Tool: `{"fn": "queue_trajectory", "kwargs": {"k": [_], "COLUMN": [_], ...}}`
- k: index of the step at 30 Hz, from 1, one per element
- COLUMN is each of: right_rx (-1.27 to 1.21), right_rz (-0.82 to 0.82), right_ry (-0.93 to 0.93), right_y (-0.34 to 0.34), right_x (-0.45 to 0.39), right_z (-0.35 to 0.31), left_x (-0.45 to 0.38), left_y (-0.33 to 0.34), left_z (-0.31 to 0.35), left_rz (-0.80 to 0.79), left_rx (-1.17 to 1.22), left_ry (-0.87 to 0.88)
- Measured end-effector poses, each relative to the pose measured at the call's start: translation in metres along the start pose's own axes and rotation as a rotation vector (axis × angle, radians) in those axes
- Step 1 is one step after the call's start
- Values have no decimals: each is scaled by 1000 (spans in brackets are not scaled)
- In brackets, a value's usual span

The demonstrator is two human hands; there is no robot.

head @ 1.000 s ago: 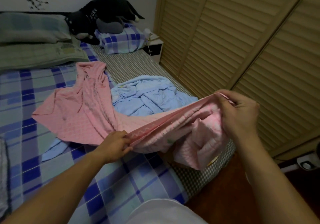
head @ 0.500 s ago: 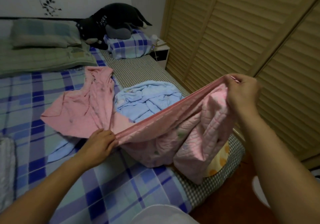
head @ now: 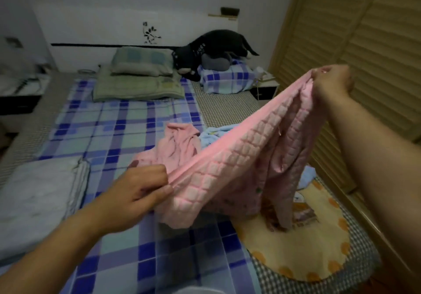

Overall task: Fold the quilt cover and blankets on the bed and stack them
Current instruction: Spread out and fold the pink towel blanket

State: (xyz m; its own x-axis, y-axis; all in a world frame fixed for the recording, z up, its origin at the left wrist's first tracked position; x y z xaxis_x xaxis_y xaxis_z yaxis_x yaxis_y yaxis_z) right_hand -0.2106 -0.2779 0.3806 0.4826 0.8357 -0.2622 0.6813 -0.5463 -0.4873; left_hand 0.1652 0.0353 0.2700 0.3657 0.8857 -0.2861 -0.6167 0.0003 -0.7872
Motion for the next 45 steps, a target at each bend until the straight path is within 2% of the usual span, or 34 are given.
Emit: {"fn": "queue_trajectory", "kwargs": {"k": [3, 5, 8, 11, 13, 17, 21, 23, 25, 26, 30, 33, 35, 45], "right_rx": [47, 23, -15, 31, 29, -8, -63, -107, -79, -67, -156, -164, -182, -197], "right_rz": [-101, -88, -57, -121, -161, -195, -268, -435, -678, -738, -584, -542, -510, -395], "right_ry": [-21, -26, 5, -4, 8, 35, 0, 40, 40, 33, 88, 83, 112, 162], "right_y": [8, 2, -12, -19, -19, -21, -22, -22, -23, -24, -18, -16, -20, -29], "right_x": [-10, -19, -30, -34, -35, -33, -33, -33, -34, -34, -39, -33, -34, -40], "right_z": [27, 44, 59, 76, 93, 117, 123, 124, 127, 130, 145, 146, 149, 163], "left_x": [1, 1, -4, -10, -11, -3, -5, -7, -4, -2, 2, -6, -8, -18], "left_y": [7, 25, 39, 48, 58, 71, 71, 67, 60, 57, 55, 58, 60, 82], "left_z": [-30, -27, 2, 20, 30, 50, 70, 79, 81, 80, 68, 66, 65, 65], "left_rz": [-4, 13, 189, 332, 284, 168, 198, 231, 184, 139, 120, 185, 217, -7], "left_rx": [-24, -28, 239, 424, 380, 80, -45, -79, -114, -125, -134, -190, -145, 56], "left_ry": [-257, -317, -337, -428, -449, -471, -546, -622, -705, -751, -899, -910, -923, -890]}}
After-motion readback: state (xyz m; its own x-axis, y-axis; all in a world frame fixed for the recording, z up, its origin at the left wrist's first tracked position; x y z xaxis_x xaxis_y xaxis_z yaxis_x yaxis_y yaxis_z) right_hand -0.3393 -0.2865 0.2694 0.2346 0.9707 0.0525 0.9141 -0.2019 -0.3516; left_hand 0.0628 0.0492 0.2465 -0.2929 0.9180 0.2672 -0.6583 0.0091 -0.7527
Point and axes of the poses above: each hand's wrist, its own x-axis away from the middle knuckle, its own y-axis out of the palm, z = x × y, the point moved 2 cm from there along -x, towards the middle knuckle, and after that the axes turned 2 degrees about -z, right-handed, at the moved point
